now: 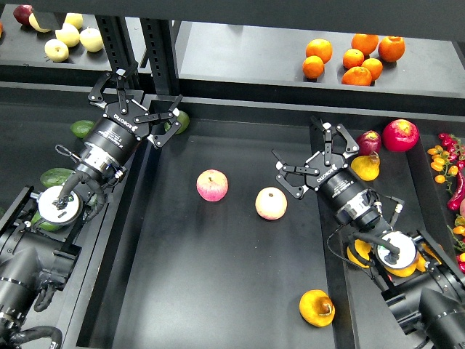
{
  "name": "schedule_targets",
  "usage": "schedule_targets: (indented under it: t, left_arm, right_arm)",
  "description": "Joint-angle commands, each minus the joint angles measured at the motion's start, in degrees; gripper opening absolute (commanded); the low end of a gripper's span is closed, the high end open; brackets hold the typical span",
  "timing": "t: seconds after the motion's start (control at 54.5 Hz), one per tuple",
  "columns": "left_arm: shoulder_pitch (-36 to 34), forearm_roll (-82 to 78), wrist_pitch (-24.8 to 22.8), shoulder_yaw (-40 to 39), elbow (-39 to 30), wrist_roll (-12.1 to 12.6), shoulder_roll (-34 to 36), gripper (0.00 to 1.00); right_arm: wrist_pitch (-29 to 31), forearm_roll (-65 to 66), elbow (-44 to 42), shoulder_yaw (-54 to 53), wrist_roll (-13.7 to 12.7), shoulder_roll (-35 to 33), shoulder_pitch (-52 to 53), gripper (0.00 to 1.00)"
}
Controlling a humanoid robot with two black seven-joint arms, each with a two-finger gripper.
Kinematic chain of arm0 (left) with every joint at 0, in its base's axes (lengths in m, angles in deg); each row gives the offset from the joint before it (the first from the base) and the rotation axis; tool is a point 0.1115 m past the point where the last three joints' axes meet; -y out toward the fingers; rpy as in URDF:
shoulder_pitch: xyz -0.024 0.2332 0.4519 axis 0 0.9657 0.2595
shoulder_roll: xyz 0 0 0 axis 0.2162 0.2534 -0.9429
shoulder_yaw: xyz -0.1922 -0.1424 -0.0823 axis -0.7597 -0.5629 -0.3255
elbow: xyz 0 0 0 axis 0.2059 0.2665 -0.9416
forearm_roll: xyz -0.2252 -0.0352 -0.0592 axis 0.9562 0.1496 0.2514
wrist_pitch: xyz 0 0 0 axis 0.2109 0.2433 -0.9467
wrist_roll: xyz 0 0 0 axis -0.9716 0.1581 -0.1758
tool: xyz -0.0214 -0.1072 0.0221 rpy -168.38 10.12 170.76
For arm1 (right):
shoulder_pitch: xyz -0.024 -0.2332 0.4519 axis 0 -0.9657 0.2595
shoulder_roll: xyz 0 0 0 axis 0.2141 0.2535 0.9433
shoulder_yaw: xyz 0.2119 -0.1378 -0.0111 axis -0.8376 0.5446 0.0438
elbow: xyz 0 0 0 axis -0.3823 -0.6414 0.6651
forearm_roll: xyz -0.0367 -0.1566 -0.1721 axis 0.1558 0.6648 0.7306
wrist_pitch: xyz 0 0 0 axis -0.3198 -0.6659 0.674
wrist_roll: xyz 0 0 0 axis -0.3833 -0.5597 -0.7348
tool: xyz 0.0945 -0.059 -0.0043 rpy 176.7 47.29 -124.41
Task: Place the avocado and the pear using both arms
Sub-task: 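Move the right gripper down toward the yellow pear in the side bin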
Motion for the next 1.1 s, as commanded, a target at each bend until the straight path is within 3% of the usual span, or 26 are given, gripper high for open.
schedule_targets:
  t: [0.0,0.22,0.33,0.716,1.083]
  left_arm:
    - [0.3,0.0,0.0,0.1,0.0,0.0,0.0,1.0]
    - [1.7,0.0,0.0,0.1,0.0,0.0,0.0,1.0]
    - [2.0,0.0,0.0,0.1,-0.1,0.0,0.0,1.0]
    - [2.1,0.0,0.0,0.1,-0.1,0.0,0.0,1.0]
    - [2.2,0.1,0.0,0.1,-0.5,-0.1,0.0,1.0]
  right_arm:
    - [0.0,0.6,0.7,0.2,-4.0,0.0,2.8,0.99]
    - [-0.1,2.5,2.3,2.6,-10.4,-0.3,6.9,0.99]
    - [0.0,2.3,3.7,6.5,-12.5,-5.6,9.2,0.99]
    - [0.0,1.5,11.7,24.0,-13.3,-25.5,14.8,0.99]
    - [0.0,1.8,16.5,40.2,-13.3,-36.8,17.5,0.99]
